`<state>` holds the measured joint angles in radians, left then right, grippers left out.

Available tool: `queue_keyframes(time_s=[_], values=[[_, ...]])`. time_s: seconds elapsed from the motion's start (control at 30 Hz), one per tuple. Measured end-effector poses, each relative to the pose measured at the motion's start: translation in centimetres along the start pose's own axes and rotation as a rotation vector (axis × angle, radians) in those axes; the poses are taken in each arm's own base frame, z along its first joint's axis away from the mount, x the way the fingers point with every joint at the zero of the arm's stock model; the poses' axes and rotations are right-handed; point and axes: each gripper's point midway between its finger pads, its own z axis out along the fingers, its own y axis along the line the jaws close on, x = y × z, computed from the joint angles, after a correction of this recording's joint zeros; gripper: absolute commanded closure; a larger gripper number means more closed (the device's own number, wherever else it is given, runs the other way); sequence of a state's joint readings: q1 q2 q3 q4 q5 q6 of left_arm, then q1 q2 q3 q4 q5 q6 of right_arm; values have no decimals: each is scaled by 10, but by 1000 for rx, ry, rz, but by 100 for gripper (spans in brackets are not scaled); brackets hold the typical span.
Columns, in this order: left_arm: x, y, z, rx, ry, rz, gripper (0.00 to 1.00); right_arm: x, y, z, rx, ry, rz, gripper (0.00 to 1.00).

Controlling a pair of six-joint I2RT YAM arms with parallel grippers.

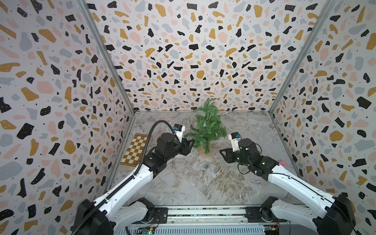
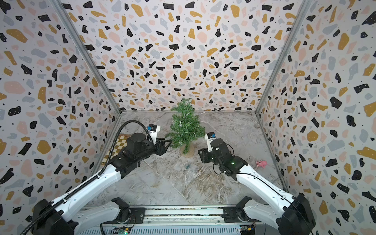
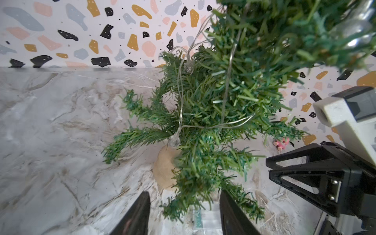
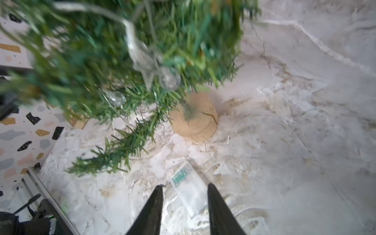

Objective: Wrap string light around the christmas tree
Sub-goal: Wrap the light string around the Christmas tree, then adjust the light string at the center of the board.

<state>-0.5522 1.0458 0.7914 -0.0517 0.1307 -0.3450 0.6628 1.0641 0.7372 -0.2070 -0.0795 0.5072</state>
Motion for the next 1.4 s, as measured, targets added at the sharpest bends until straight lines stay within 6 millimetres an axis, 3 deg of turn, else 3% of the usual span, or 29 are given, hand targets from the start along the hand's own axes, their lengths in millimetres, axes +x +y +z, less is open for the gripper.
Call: queue_keyframes(time_s=[0.2,0.43,0.73,0.97,1.4], values=[[8,18,-16,-99,-7,8,45,49,-18,12,37,131,-8,42],[30,32,-16,-157,46,-34,43,81,-11,31,33,244,-37,32],[37,32,-9,-148,70,-75,43,125,-13,58,110,382,-132,25],[36,31,-6,-138,69,-81,43,122,-5,80,172,389,-239,24],[39,28,-3,-124,79,-95,43,119,-34,91,305,384,-310,26]])
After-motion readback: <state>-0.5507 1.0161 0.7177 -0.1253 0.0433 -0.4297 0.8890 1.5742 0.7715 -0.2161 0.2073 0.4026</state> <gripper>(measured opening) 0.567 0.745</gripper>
